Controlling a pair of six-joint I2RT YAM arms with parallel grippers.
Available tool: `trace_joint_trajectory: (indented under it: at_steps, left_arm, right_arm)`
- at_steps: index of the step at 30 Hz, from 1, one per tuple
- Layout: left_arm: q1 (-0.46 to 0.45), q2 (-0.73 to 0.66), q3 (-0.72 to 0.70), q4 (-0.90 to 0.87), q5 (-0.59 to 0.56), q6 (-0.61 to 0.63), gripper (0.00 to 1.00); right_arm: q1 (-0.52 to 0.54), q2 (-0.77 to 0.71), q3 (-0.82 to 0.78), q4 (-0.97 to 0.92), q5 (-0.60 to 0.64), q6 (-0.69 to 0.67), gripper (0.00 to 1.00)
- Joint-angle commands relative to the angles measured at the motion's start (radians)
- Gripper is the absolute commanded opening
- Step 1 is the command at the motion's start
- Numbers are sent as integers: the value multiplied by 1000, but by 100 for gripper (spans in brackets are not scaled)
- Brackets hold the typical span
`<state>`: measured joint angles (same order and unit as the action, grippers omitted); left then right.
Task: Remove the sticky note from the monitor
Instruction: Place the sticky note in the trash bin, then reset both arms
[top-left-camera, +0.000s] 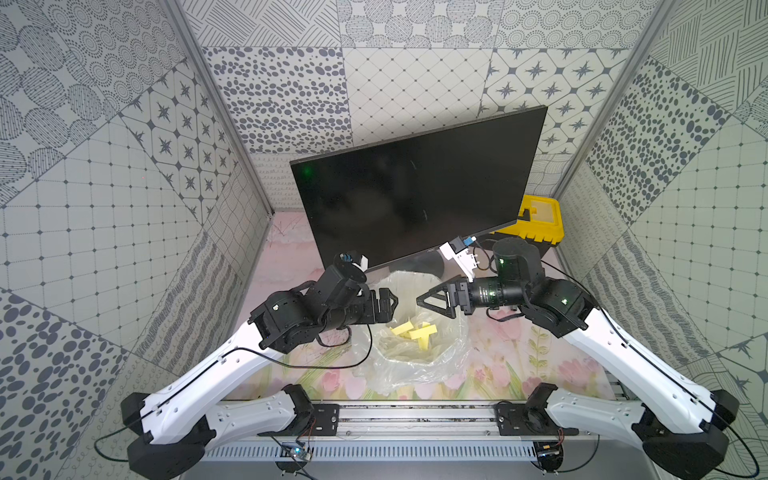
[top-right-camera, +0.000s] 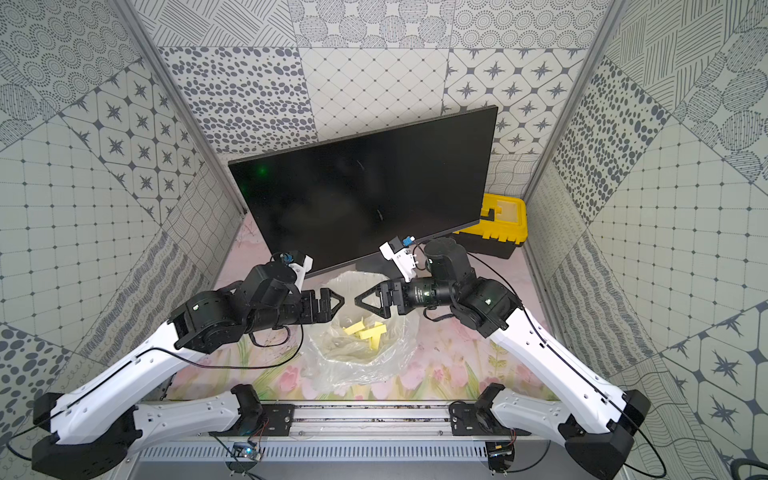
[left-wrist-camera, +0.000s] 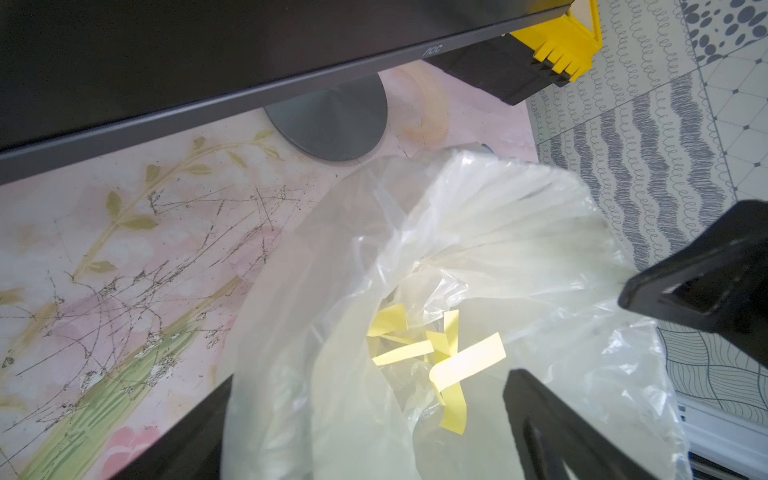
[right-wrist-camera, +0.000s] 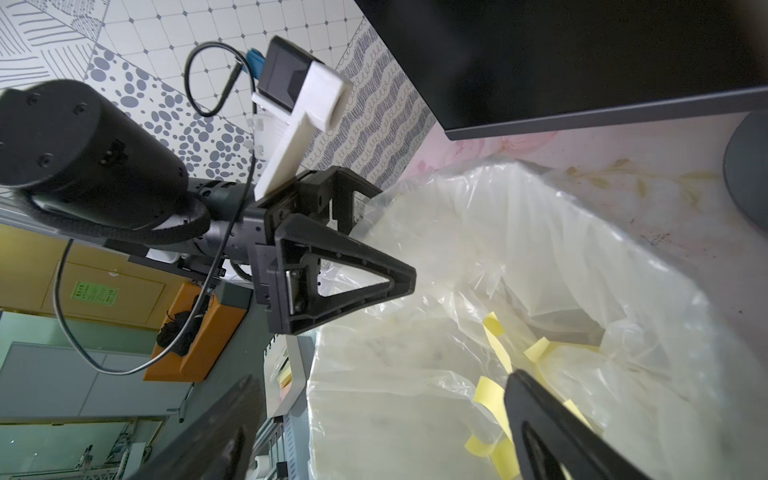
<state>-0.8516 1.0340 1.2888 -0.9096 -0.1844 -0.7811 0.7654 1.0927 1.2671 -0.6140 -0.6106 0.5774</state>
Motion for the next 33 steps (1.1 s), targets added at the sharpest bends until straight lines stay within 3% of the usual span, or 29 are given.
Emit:
trace_joint_trajectory:
  at_steps: [1, 9, 13, 15, 19, 23, 33]
  left_arm:
    - [-6, -6, 28, -21, -34, 38, 99]
    - [-6, -13, 137, -73, -103, 98, 99]
    - [-6, -42, 200, -104, -186, 151, 99]
    - [-6, -81, 193, -99, -251, 177, 99]
    - [-7, -192, 93, -37, -408, 237, 99]
    - [-6, -340, -49, 95, -546, 337, 99]
    - [-5, -551, -328, 268, -794, 631, 99]
  right_arm:
    - [-9, -18, 49, -11, 29, -32, 98]
    - [-57, -77, 91, -21, 113, -59, 98]
    - [-100, -113, 121, -58, 254, -100, 98]
    - [-110, -136, 127, -78, 382, -132, 98]
    - [-122, -185, 104, -84, 670, -205, 98]
    - [-145, -204, 75, -90, 873, -261, 98]
    - [-341, -233, -46, -49, 979, -219, 98]
